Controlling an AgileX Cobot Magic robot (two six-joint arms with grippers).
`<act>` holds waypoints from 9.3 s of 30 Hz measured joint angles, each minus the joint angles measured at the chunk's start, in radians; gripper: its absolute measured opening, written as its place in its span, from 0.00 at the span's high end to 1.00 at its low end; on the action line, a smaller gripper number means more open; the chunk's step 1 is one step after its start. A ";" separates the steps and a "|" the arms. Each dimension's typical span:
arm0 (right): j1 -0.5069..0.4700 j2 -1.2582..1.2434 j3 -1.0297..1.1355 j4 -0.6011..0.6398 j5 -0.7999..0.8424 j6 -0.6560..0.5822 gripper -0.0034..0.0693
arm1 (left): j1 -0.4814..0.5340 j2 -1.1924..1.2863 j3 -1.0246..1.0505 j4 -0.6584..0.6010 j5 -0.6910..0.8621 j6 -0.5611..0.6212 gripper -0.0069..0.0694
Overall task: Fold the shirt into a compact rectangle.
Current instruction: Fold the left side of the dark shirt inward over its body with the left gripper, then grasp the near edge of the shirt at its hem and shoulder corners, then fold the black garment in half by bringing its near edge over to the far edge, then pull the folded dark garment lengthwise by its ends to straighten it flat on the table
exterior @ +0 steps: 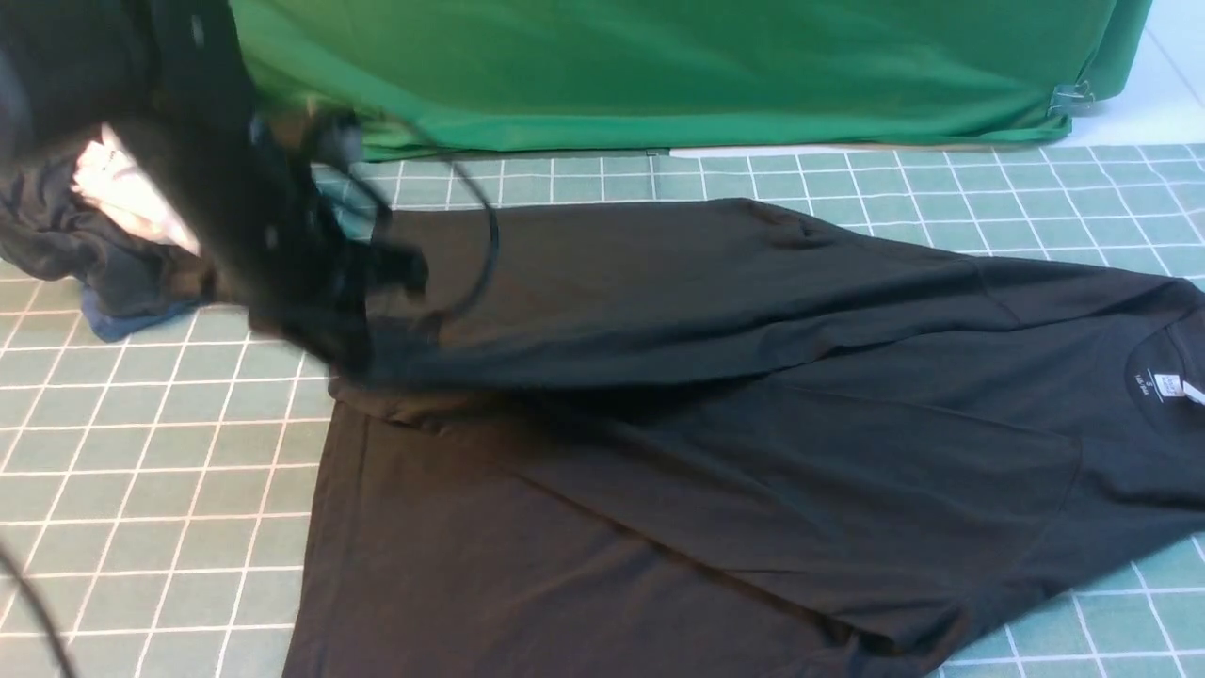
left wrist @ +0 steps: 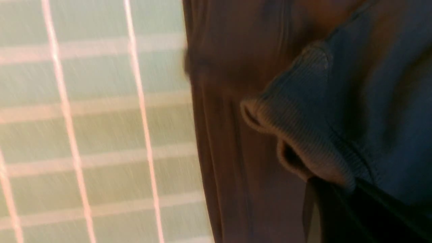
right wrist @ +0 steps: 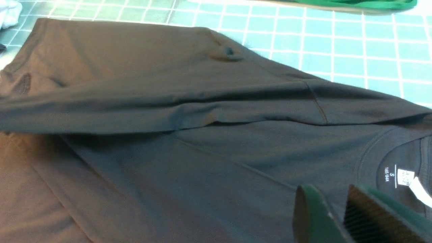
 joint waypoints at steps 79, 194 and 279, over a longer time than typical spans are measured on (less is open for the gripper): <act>0.380 0.355 -0.005 -0.164 0.301 -0.055 0.49 | -0.211 -0.821 0.771 0.091 -0.018 -0.277 0.89; 0.360 0.722 -0.340 -0.294 0.242 -0.182 0.91 | -0.112 -0.066 0.403 0.044 -0.255 0.468 0.82; 0.084 1.001 -0.938 -0.316 0.376 -0.107 0.92 | -0.283 0.597 -0.726 -0.184 -0.122 0.170 0.90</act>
